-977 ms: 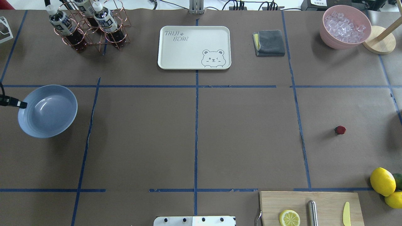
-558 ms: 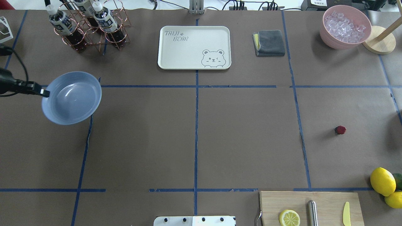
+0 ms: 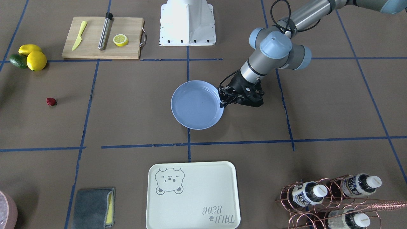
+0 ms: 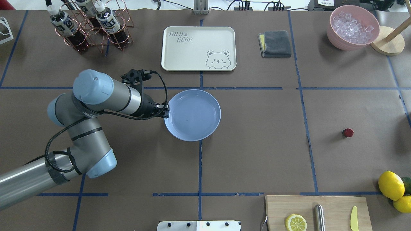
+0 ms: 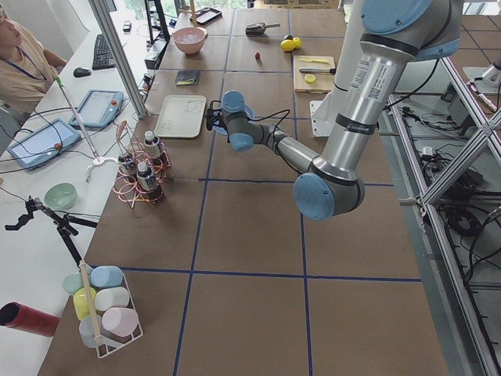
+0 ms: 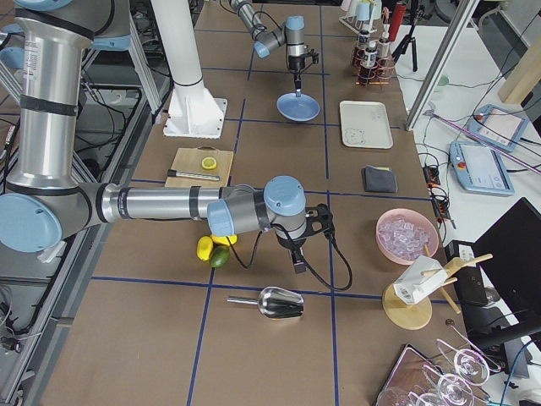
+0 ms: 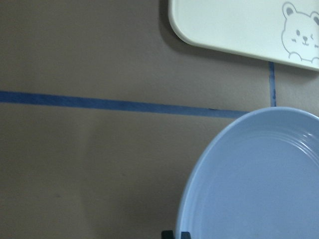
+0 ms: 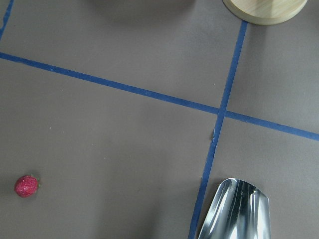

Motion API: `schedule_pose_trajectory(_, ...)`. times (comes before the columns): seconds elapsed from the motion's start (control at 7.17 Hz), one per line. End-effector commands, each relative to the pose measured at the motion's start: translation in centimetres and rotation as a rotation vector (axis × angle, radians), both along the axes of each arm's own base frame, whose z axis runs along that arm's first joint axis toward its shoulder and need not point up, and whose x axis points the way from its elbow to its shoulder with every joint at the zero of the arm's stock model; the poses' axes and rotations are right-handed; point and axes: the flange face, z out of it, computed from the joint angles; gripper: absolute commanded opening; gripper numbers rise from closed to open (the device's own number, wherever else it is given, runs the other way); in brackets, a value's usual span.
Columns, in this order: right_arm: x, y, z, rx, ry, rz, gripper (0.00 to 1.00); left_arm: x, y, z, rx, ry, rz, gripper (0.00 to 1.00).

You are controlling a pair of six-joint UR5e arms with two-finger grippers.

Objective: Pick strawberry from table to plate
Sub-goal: 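Slide the light blue plate with the left gripper toward the table center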

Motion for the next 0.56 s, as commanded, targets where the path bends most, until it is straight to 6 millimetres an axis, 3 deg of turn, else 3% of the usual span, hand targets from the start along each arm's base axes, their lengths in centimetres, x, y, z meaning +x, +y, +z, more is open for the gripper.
schedule_pose_trajectory(0.0,0.00,-0.03,0.07,-0.001,0.000,0.000,1.00,3.21,2.12,0.98,0.006,-0.028,0.008,0.00)
schedule_pose_trajectory(0.28,0.00,0.03,0.06,-0.001,0.000,0.000,1.00,3.58,2.40,1.08,0.010,-0.030,0.016,0.00)
schedule_pose_trajectory(0.42,0.00,-0.03,0.07,-0.001,0.000,0.000,1.00,3.58,2.42,0.90,0.012,-0.027,0.018,0.12)
